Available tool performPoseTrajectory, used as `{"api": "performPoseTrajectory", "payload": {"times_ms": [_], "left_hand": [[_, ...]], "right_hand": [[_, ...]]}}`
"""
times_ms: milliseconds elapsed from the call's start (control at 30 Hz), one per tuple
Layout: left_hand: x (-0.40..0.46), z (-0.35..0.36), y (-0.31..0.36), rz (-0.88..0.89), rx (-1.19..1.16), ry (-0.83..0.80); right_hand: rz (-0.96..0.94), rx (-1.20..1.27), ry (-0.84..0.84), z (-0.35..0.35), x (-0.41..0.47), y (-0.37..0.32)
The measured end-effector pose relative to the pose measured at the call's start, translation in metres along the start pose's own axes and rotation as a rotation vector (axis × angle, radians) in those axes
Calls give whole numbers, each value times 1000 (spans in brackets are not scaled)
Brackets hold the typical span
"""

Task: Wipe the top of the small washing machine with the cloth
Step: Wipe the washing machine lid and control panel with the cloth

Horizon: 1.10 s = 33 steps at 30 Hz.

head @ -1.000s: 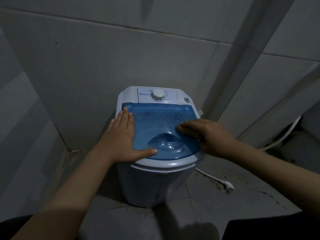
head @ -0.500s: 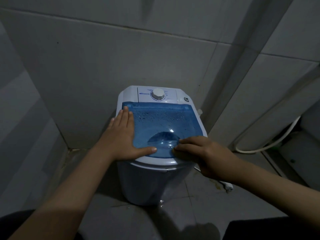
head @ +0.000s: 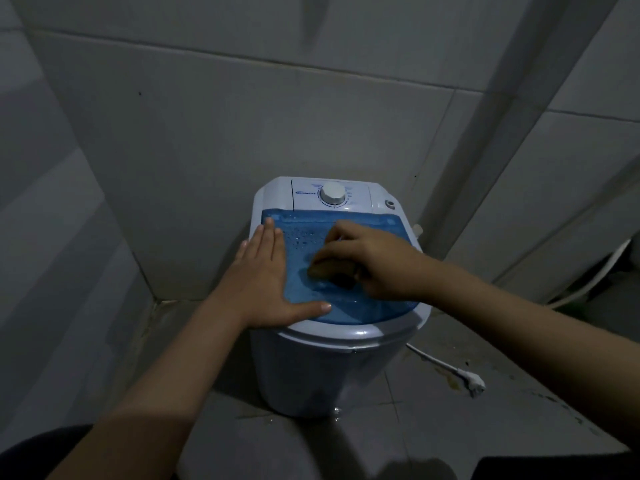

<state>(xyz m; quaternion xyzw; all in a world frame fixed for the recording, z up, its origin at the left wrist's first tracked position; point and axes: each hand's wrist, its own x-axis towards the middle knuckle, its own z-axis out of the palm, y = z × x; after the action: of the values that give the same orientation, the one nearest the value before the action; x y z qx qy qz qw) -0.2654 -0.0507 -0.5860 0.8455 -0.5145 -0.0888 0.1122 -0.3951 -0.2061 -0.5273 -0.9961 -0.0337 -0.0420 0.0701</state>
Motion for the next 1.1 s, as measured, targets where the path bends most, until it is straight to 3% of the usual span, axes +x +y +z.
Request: {"api": "performPoseTrajectory", "payload": {"times_ms": [267, 567, 867, 933, 1100], "left_hand": [[1, 2, -2, -2, 10, 27], [1, 3, -3, 3, 24, 21], [0, -1, -2, 12, 5, 5], [0, -1, -2, 14, -4, 3], [2, 1, -5, 27, -13, 9]], "right_hand": [[-75, -102, -186, 1, 2, 8], [-108, -456, -410, -15, 13, -3], [146, -625, -790, -34, 39, -20], [184, -576, -742, -41, 43, -21], [89, -257, -322, -30, 34, -24]]}}
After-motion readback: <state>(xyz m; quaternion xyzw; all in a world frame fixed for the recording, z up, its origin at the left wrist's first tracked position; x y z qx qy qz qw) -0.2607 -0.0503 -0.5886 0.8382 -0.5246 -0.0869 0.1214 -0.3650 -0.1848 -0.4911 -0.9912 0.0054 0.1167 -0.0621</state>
